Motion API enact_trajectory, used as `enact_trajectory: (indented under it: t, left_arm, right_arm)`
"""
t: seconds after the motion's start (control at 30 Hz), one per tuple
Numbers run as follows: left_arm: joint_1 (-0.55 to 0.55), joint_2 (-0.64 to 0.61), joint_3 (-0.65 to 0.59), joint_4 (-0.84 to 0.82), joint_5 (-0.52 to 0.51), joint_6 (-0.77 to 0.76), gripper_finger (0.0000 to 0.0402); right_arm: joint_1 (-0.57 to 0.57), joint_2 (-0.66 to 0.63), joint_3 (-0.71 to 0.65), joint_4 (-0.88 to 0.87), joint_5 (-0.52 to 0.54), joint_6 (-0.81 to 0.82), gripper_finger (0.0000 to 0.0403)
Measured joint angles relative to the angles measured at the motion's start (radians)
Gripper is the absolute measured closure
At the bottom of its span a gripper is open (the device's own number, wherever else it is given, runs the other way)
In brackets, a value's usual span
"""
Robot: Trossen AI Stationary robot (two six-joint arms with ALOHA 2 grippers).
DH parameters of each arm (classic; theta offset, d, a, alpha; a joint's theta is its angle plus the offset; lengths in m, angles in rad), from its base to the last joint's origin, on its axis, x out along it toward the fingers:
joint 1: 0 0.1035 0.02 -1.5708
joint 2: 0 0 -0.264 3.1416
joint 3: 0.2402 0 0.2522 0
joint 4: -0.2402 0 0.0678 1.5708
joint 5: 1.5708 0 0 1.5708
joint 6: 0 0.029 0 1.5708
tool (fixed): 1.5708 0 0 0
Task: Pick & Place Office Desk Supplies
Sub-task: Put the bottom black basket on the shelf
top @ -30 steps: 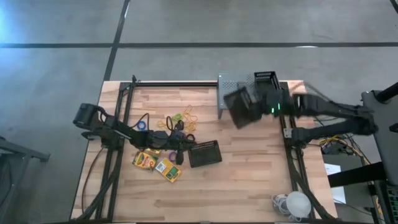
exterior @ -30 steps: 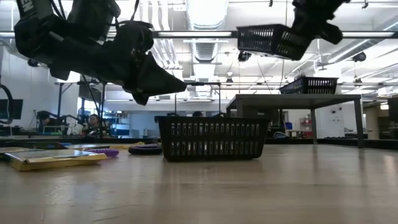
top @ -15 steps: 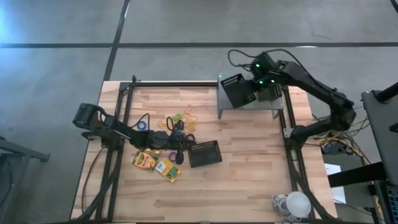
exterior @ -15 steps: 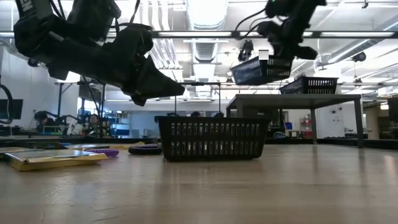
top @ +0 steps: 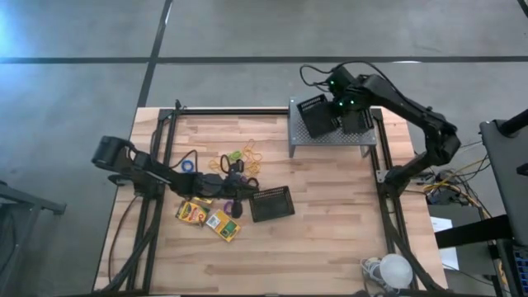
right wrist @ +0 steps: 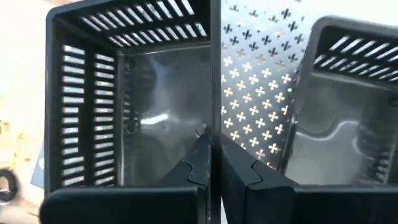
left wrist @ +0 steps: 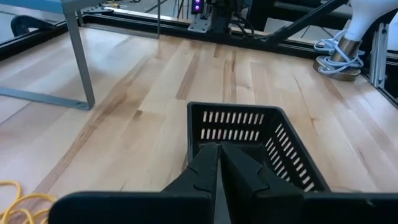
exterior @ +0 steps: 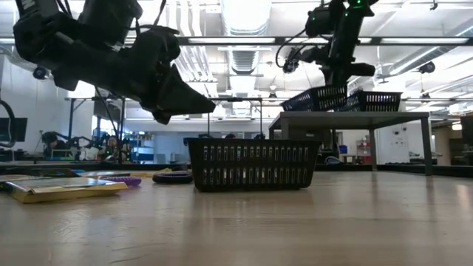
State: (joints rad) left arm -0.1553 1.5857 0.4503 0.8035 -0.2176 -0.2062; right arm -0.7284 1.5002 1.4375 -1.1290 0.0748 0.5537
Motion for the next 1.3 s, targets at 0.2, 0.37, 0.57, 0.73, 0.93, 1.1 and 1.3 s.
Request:
enact_trajectory:
  t: [0.2,0.37,0.57,0.73,0.93,1.1,1.3]
  left_arm:
    - [-0.008,-0.007,0.000,-0.001,0.000,0.000,0.0374]
    - [-0.008,-0.007,0.000,-0.001,0.000,-0.001,0.0374]
    - [-0.009,-0.007,0.000,-0.001,0.000,-0.003,0.0374]
    - [-0.009,-0.007,0.000,-0.001,0.000,-0.003,0.0374]
    - [-0.009,-0.007,0.000,-0.001,0.000,-0.002,0.0374]
    - [-0.009,-0.007,0.000,-0.001,-0.018,0.002,0.0374]
    - [-0.009,-0.007,0.000,-0.001,-0.027,0.001,0.0374]
  right_arm:
    - [-0.002,0.019,-0.002,-0.008,0.010,0.004,0.0390]
    - [-0.009,0.014,-0.002,-0.020,0.034,-0.030,0.0360]
    - [-0.011,-0.025,-0.002,-0.020,0.037,-0.035,0.0292]
    - [-0.007,-0.087,0.012,-0.018,0.039,-0.098,0.0251]
    - [0.134,-0.097,0.067,0.040,0.014,-0.185,0.0255]
    - [0.247,0.039,0.151,0.071,-0.113,-0.273,0.0278]
    - [0.269,0.262,0.341,-0.017,-0.127,-0.386,0.0318]
